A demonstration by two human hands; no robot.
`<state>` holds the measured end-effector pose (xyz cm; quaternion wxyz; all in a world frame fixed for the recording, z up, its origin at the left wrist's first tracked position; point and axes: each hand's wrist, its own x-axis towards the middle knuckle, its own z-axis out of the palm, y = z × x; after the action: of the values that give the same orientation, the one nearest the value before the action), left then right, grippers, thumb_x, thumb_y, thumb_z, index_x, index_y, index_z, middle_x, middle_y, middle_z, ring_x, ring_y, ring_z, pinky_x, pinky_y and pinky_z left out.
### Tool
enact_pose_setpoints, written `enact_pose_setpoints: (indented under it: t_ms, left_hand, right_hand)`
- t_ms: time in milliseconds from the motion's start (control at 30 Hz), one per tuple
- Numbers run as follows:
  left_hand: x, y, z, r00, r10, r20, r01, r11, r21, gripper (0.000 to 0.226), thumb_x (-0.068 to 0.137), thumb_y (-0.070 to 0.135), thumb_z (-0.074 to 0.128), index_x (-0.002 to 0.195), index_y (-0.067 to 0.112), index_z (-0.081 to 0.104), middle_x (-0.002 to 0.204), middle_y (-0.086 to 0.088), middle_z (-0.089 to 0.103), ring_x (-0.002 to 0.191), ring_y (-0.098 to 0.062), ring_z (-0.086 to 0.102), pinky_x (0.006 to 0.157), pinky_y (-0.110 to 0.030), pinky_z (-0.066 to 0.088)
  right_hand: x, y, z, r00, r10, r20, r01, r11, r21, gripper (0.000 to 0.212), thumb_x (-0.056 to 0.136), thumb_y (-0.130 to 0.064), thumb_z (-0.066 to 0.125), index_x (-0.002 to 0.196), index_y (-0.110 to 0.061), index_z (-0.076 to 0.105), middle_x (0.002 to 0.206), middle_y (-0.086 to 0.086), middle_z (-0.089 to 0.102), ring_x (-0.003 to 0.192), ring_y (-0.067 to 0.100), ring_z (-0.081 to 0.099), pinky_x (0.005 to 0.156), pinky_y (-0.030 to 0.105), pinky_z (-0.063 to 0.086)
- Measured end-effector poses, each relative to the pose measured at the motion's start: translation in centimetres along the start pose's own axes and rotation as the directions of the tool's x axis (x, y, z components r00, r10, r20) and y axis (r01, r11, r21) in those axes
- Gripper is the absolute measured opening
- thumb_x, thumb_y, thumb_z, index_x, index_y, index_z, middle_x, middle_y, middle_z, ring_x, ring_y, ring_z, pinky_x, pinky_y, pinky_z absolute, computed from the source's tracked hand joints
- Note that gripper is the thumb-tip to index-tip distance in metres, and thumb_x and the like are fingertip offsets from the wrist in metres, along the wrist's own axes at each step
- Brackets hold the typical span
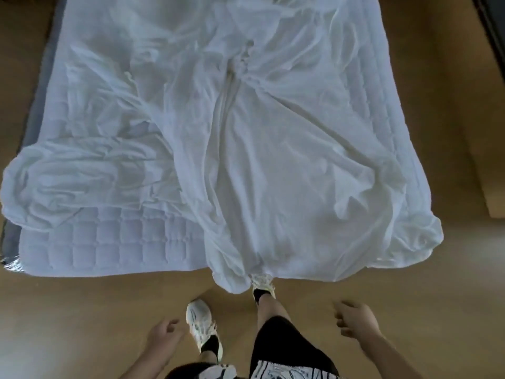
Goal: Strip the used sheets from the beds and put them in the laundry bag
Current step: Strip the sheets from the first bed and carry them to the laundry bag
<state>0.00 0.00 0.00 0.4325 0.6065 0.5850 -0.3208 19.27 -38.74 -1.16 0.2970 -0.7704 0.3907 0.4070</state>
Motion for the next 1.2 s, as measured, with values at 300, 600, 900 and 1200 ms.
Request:
enact_pose_setpoints:
  t_ms: [300, 600, 900, 1200]
  left_hand:
    - [5.0, 15.4, 10.2, 0.997, 0.044, -0.07, -0.058, 0.974, -0.22, 0.088, 0.084, 0.042, 0.082, 0.154, 0.017, 0.036, 0.149, -0.003, 0.05, 0.132, -0.031, 0.053, 0.109, -0.05, 0.045]
    - [3.9, 17.5, 9.5, 0.978, 0.039, -0.205, -0.065, 0.991, -0.12, 0.034, 0.097, 0.031, 0.063, 0.079, 0.003, 0.056, 0.076, -0.013, 0.059, 0.075, -0.028, 0.056, 0.063, -0.033, 0.042]
    - [-3.9, 17.0, 6.9, 0.962, 0.271, 0.021, -0.246, 0.9, -0.36, 0.022, 0.102, 0.023, 0.061, 0.098, 0.001, 0.064, 0.086, -0.007, 0.072, 0.094, -0.027, 0.068, 0.092, -0.042, 0.053]
    - [-14.6, 20.9, 2.1, 0.725, 0.681, 0.103, -0.645, 0.724, -0.246, 0.037, 0.102, 0.026, 0.062, 0.068, 0.017, 0.05, 0.069, 0.006, 0.057, 0.069, -0.015, 0.055, 0.065, -0.023, 0.043]
  right_hand:
    - [4.7, -8.9, 1.2, 0.968, -0.092, -0.232, 0.171, 0.921, 0.35, 0.112, 0.076, -0.03, 0.092, 0.161, -0.019, 0.02, 0.158, 0.004, 0.045, 0.141, 0.024, 0.048, 0.12, 0.042, 0.038]
    - [4.0, -8.2, 1.0, 0.975, -0.028, -0.222, 0.087, 0.962, 0.261, 0.026, 0.1, -0.023, 0.062, 0.081, -0.007, 0.068, 0.076, 0.009, 0.071, 0.07, 0.024, 0.064, 0.065, 0.03, 0.049]
    - [-4.7, -8.8, 1.0, 0.965, -0.226, -0.133, 0.262, 0.865, 0.429, 0.03, 0.107, -0.022, 0.048, 0.081, -0.009, 0.055, 0.074, 0.005, 0.055, 0.072, 0.022, 0.05, 0.065, 0.036, 0.042]
    - [-19.5, -14.5, 3.2, 0.83, -0.557, 0.001, 0.455, 0.679, 0.575, 0.03, 0.109, -0.018, 0.05, 0.102, 0.009, 0.059, 0.1, 0.026, 0.074, 0.093, 0.041, 0.075, 0.087, 0.055, 0.062]
